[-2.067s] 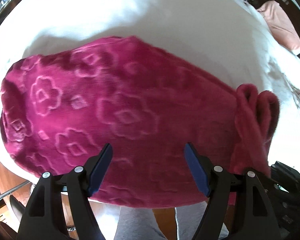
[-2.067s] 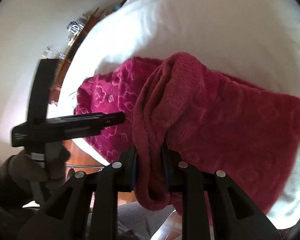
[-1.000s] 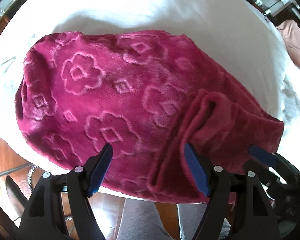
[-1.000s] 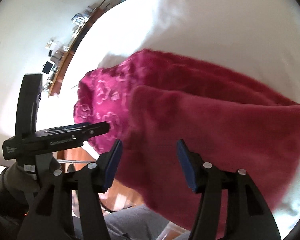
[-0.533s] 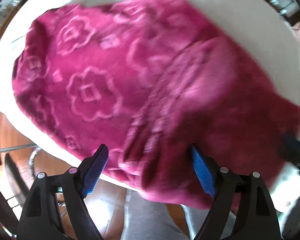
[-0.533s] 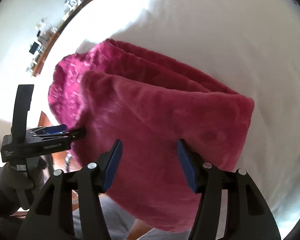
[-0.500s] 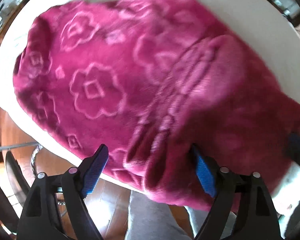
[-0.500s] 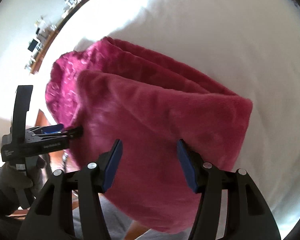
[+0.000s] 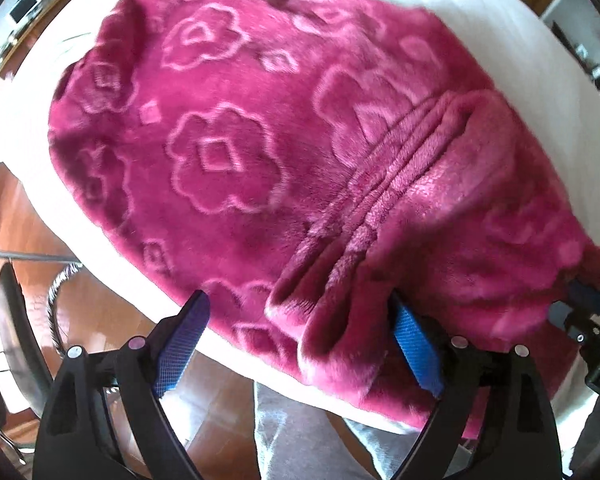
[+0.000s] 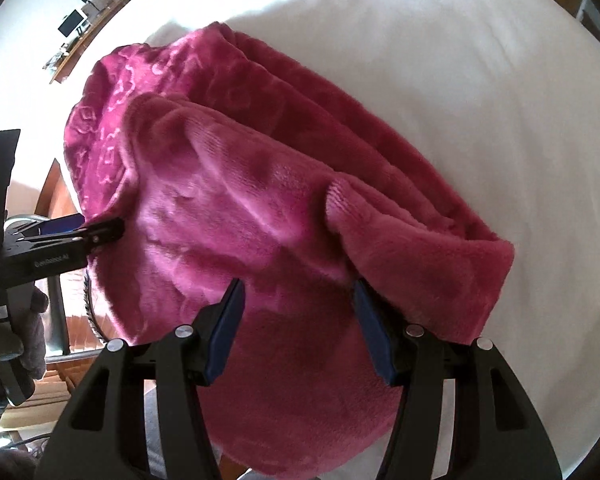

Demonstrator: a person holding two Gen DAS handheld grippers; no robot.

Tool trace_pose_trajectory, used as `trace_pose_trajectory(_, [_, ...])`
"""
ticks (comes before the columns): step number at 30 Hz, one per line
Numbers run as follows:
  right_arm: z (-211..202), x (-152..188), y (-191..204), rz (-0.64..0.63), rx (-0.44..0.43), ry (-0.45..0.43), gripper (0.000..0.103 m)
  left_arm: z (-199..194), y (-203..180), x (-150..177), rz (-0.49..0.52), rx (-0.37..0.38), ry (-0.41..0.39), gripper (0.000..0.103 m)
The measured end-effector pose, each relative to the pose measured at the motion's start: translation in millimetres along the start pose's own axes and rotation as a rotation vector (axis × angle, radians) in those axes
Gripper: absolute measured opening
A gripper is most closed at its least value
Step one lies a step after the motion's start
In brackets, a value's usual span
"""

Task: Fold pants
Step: 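Lower the left gripper onto the folded pants and close on the fabric, then grasp the pants end with the left gripper and lift it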

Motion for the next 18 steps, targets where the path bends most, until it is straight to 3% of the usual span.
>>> trace_pose_trajectory(8, [-35, -16, 23, -0.014, -0.039, -0.081, 0.058, -58, 48, 3, -0.127, 0.029, -0.089, 0.089])
trace_pose_trajectory(13, [-45, -28, 48, -0.068, -0.036, -0.117, 0.058, -73, 99, -14, -0.221, 0.002, -0.131, 0.089])
trace_pose_trajectory(18, [-40, -38, 70, -0.063, -0.033, -0.092, 0.058, -89, 162, -43, -0.330, 0.009, -0.173, 0.089])
Point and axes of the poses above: each gripper's, at about its wrist camera, not at the fingertips, and z roughly the way its jaws point, y to its left, x to its underside, the point moved 4 cm from there along z, roughly the way its jaws point, and after that the axes turned 10 degrees about x, right-handed, at the moved point
